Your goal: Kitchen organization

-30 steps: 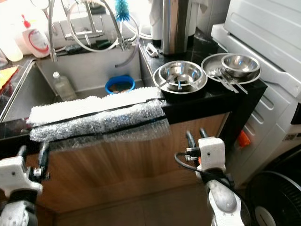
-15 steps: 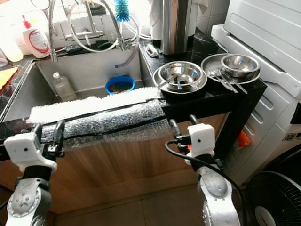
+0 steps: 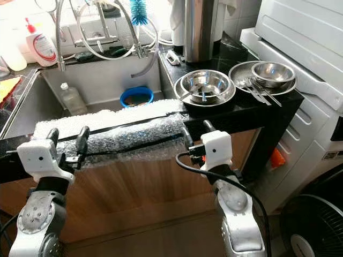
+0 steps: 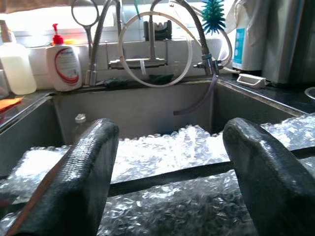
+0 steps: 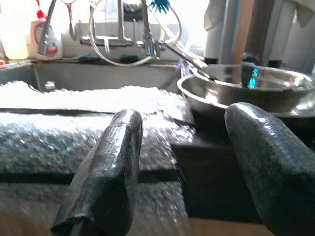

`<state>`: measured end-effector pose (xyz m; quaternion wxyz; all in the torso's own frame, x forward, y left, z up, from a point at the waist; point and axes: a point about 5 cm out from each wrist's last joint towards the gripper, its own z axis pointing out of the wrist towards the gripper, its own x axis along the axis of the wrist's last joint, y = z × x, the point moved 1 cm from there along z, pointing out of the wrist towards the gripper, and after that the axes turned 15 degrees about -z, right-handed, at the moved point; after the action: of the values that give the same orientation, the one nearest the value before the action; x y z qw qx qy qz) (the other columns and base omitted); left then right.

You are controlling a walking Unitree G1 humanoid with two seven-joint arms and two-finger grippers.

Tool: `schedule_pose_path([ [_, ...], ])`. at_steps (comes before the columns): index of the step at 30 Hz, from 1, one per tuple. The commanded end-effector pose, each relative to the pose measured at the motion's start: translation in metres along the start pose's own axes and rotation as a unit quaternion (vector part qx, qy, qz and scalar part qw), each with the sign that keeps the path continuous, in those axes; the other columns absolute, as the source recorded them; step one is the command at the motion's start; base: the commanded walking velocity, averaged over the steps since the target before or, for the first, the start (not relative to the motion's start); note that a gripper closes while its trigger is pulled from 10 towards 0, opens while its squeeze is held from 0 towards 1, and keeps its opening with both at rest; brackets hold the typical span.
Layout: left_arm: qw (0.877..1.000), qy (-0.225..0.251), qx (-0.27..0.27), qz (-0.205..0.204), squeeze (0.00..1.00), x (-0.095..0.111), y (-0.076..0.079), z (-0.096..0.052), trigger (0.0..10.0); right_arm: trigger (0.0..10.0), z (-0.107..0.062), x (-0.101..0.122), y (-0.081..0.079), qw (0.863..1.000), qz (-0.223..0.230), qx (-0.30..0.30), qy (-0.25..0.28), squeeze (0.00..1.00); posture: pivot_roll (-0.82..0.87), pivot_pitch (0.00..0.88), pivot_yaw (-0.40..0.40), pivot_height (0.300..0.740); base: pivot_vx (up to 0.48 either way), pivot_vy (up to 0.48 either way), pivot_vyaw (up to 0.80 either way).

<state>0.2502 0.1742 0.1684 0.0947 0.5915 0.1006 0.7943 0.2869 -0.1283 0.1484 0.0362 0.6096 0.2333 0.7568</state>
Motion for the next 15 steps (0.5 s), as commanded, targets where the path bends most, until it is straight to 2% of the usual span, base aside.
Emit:
schedule_pose_path([
  [1,1.000,-0.011,-0.009,-0.001,1.00,-0.004,0.002,0.000,10.0,10.0,0.004,0.002,-0.004,1.000,0.010,0.008,0.010,1.00,-0.15,0.000,0.105,0.740,0.000,0.000,0.00],
  [6,1.000,-0.015,-0.012,-0.004,1.00,-0.007,0.006,0.002,10.0,10.0,0.008,0.005,-0.005,1.000,0.007,0.012,0.017,1.00,-0.16,0.000,0.107,0.740,0.000,0.000,0.00],
  [7,1.000,-0.016,-0.011,-0.004,0.84,-0.008,0.006,0.003,10.0,10.0,0.010,0.006,-0.007,1.000,0.007,0.015,0.018,1.00,-0.16,0.000,0.105,0.740,0.000,0.000,0.00],
  [8,1.000,-0.017,-0.007,-0.010,0.00,-0.009,0.006,0.004,10.0,10.0,0.012,0.007,-0.009,1.000,0.007,0.020,0.021,0.79,-0.16,0.000,0.106,0.740,0.000,0.000,0.00],
  [9,1.000,-0.018,-0.004,-0.015,0.00,-0.010,0.006,0.004,10.0,10.0,0.014,0.007,-0.010,0.999,0.007,0.024,0.022,0.79,-0.16,0.000,0.106,0.740,0.000,0.000,0.00],
  [10,1.000,-0.017,-0.002,-0.019,0.00,-0.010,0.006,0.004,10.0,10.0,0.015,0.008,-0.011,0.999,0.004,0.025,0.025,0.00,-0.16,0.000,0.107,0.740,0.000,0.000,0.00],
  [15,1.000,-0.014,-0.003,-0.016,0.00,-0.009,0.005,0.006,10.0,10.0,0.022,0.013,-0.015,0.999,0.005,0.037,0.039,0.00,-0.16,0.000,0.110,0.740,0.000,0.000,0.00],
])
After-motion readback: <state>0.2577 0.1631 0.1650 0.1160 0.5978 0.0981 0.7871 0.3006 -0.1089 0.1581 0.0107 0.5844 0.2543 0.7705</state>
